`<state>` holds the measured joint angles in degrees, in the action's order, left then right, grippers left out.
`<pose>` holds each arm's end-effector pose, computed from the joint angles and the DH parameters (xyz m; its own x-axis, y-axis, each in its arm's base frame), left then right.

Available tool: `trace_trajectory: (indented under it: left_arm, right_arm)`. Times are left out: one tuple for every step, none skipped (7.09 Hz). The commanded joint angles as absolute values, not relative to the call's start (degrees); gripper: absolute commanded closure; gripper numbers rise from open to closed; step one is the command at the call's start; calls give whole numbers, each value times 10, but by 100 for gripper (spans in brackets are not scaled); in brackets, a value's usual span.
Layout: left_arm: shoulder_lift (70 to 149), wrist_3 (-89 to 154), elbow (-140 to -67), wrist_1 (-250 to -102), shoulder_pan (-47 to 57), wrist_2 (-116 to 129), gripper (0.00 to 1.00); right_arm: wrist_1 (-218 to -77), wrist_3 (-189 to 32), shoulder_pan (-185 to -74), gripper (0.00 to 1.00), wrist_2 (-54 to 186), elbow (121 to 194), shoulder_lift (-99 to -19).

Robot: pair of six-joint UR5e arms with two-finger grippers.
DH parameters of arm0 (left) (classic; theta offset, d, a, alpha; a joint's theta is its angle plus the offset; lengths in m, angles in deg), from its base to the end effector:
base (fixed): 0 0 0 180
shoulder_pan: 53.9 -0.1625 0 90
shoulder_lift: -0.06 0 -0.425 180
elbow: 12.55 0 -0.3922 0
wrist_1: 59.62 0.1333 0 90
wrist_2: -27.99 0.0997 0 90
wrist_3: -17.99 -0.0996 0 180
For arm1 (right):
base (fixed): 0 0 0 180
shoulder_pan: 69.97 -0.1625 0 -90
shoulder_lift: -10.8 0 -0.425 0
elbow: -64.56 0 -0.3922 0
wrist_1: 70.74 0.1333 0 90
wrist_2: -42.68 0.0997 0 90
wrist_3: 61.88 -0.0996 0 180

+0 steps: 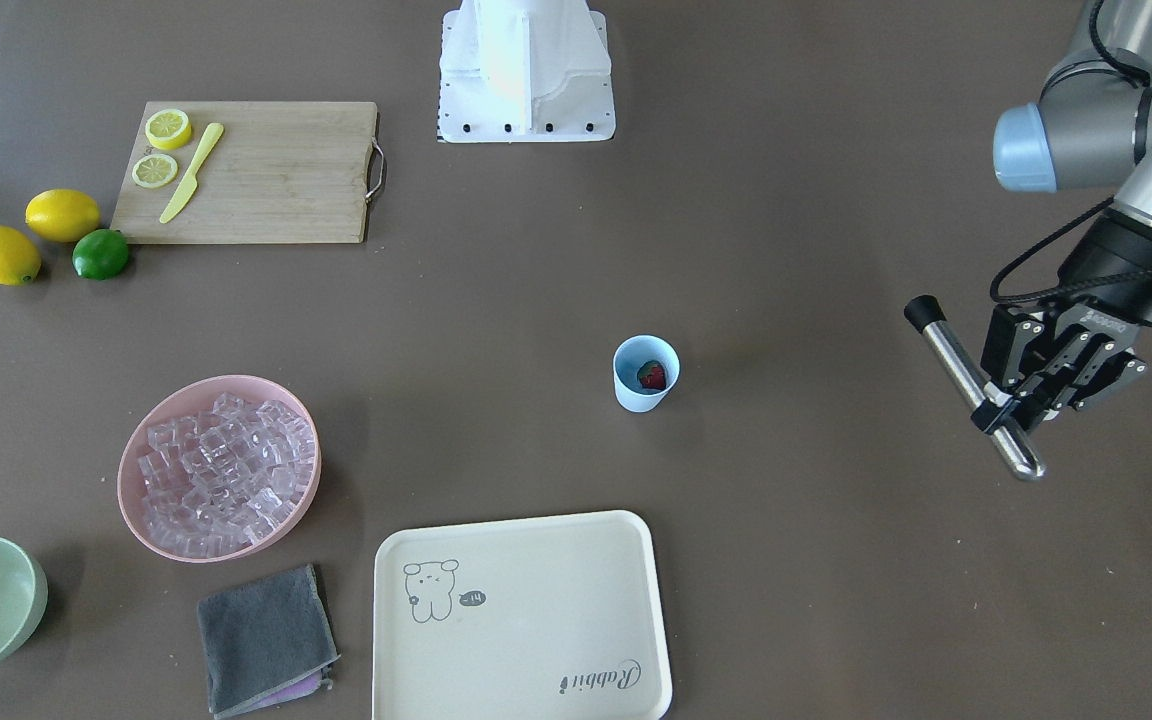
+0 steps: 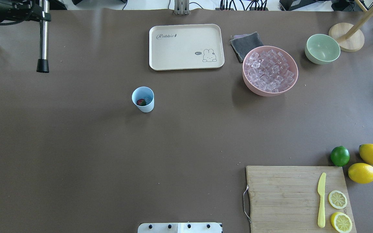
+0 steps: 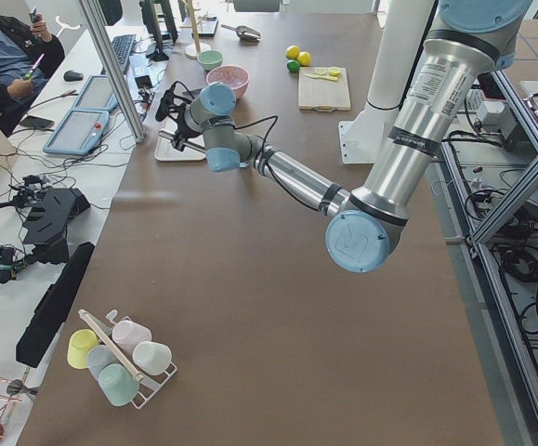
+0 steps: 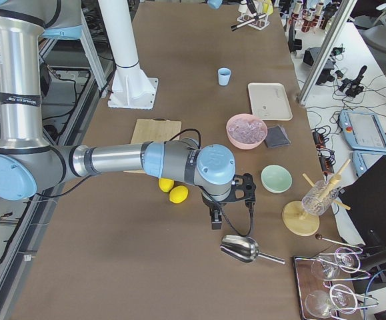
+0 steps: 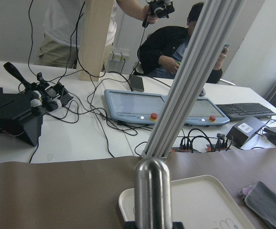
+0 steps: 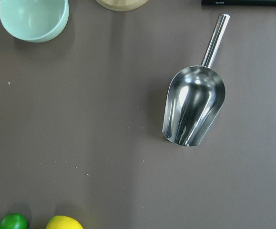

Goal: Mash ice and strawberries in cup
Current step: 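Lift the pestle out of the cup and carry it back toward the robot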

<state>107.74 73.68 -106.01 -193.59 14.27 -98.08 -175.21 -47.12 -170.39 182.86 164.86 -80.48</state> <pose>0.1575 -0.5939 0.3694 0.4403 0.1262 -0.8890 0.3675 0.8780 0.3066 0.1411 -0.4530 0.5989 0.6421 -0.0681 0.7636 -0.0170 0.9945 0.1030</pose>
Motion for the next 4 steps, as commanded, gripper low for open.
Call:
trace_trajectory:
  left_arm:
    - [981,712,-1039,-1923,158,-1057,75]
    - [941,652,-1012,-1924,152,-1055,74]
    - [907,566,-978,-1934,152,-1060,74]
    - [889,544,-963,-1935,152,-1056,74]
  right_arm:
    - [-1752,-471,-1703,1,1829,1651,-805]
    - [-1752,-472,-1704,1,1829,1649,-803]
    - [-1752,-472,-1703,1,1829,1652,-802]
    - [-1752,-472,-1704,1,1829,1653,-801]
